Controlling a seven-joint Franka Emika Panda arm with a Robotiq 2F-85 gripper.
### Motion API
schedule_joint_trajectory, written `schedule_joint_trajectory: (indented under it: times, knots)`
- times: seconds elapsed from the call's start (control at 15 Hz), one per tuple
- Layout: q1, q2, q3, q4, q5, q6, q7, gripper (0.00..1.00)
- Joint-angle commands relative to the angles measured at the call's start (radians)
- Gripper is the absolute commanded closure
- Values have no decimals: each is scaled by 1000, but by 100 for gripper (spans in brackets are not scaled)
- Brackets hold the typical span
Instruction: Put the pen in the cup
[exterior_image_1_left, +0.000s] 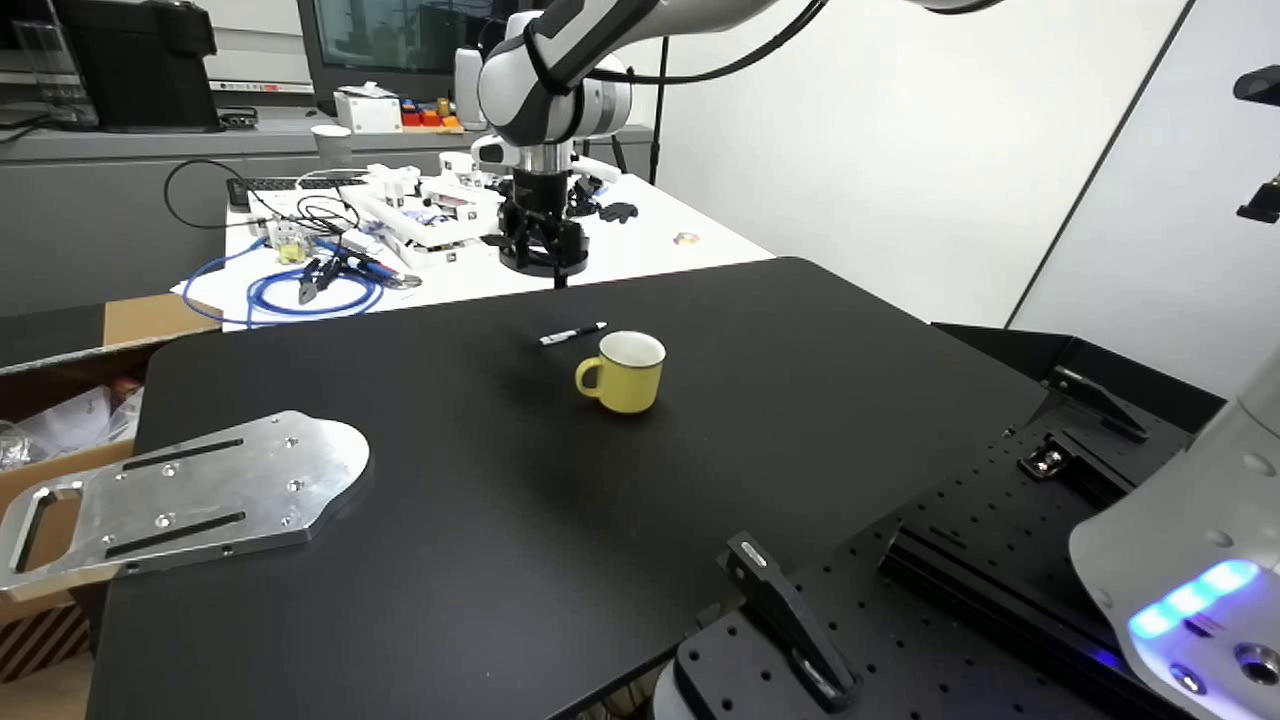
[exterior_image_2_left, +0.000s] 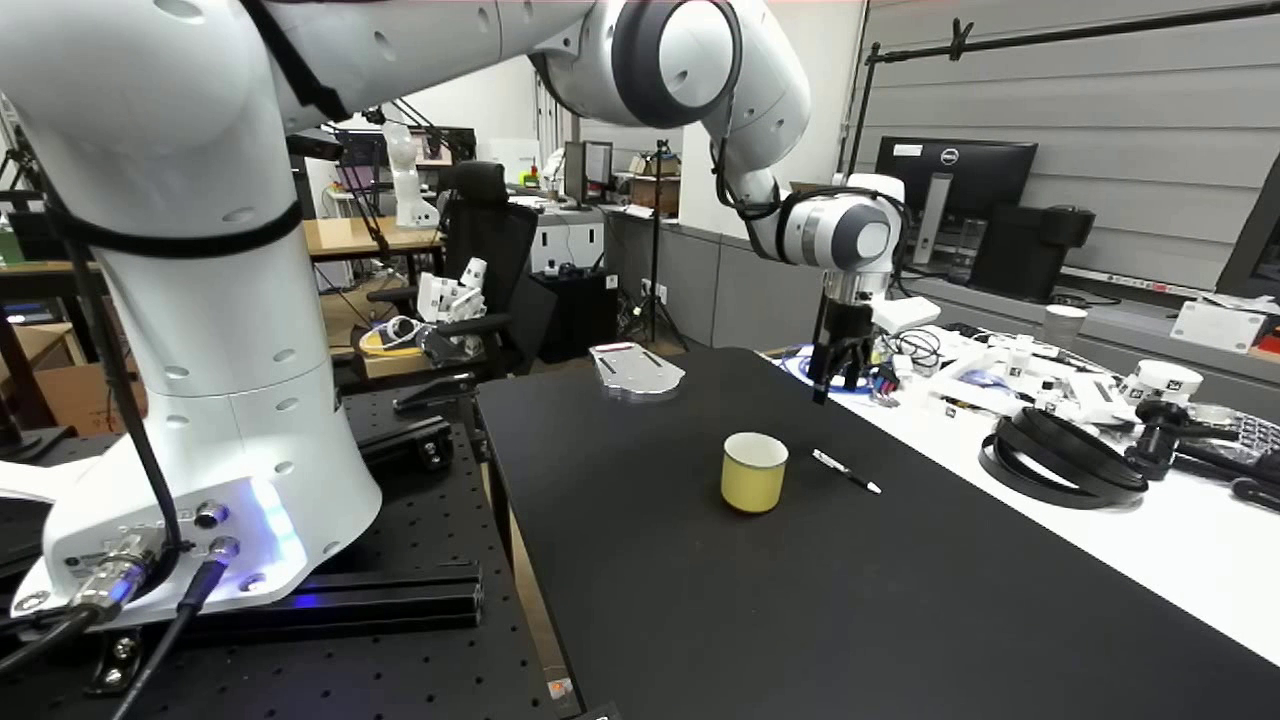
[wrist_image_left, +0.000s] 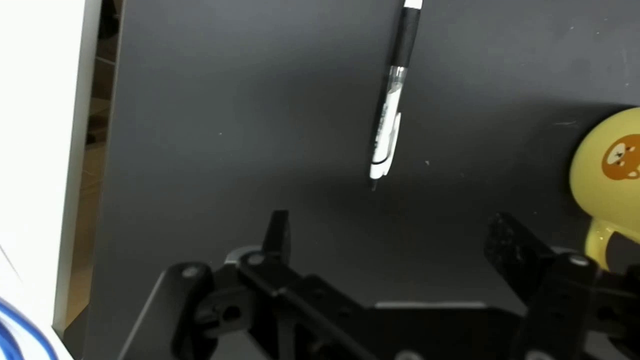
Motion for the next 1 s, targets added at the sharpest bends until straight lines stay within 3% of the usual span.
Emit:
schedule_joint_trajectory:
  times: [0.0,0.47,0.93]
  knots:
    - [-7,14,13,22,-15,-27,7,0]
    - [-13,27,22,51,-4,-58,-4,0]
    - [-27,105,18,86,-5,-5,7,0]
